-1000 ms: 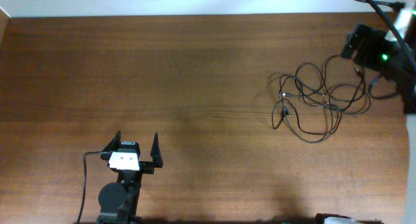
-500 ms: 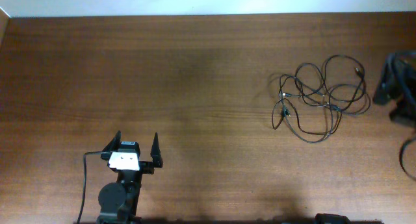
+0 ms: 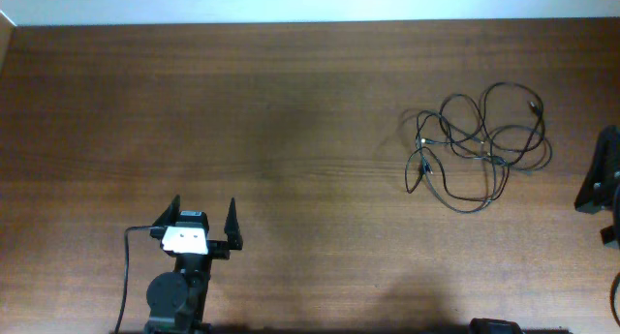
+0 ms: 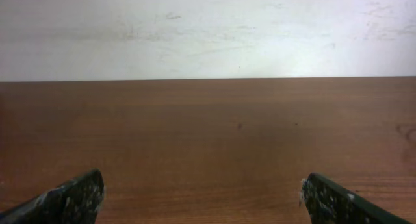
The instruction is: Untangle cables
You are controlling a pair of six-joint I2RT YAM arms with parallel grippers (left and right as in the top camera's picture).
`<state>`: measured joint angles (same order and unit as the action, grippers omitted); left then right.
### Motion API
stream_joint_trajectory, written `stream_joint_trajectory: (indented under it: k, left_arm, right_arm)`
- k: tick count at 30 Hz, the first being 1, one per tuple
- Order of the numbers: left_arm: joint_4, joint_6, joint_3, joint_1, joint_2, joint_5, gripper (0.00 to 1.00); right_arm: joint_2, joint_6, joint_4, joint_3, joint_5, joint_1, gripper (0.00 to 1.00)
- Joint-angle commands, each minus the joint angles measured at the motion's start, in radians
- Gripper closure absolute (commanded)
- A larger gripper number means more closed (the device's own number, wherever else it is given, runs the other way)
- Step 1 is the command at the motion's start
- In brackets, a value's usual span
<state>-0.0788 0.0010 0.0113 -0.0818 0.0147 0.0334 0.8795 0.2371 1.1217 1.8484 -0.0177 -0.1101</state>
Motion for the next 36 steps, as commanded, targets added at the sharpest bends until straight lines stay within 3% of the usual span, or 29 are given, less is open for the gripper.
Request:
stream_joint_trajectory:
  k: [1, 7, 18, 36]
  left_arm:
    - [-0.005, 0.015, -0.002, 0.004, -0.01, -0.012, 0.01]
    - [-0.005, 0.015, -0.002, 0.004, -0.01, -0.012, 0.01]
    - [-0.005, 0.015, -0.002, 0.004, -0.01, -0.012, 0.01]
    - [-0.005, 0.015, -0.002, 0.004, -0.01, -0.012, 0.01]
  right_arm:
    - [-0.043, 0.007, 0.001, -0.016, 0.006, -0.002, 0.02]
    - [-0.186, 0.007, 0.004, -0.126, 0.006, -0.002, 0.02]
    - [-0.463, 0.007, 0.005, -0.659, 0.006, -0.002, 0.02]
    - [-0.807, 0.007, -0.024, -1.198, 0.006, -0.002, 0.02]
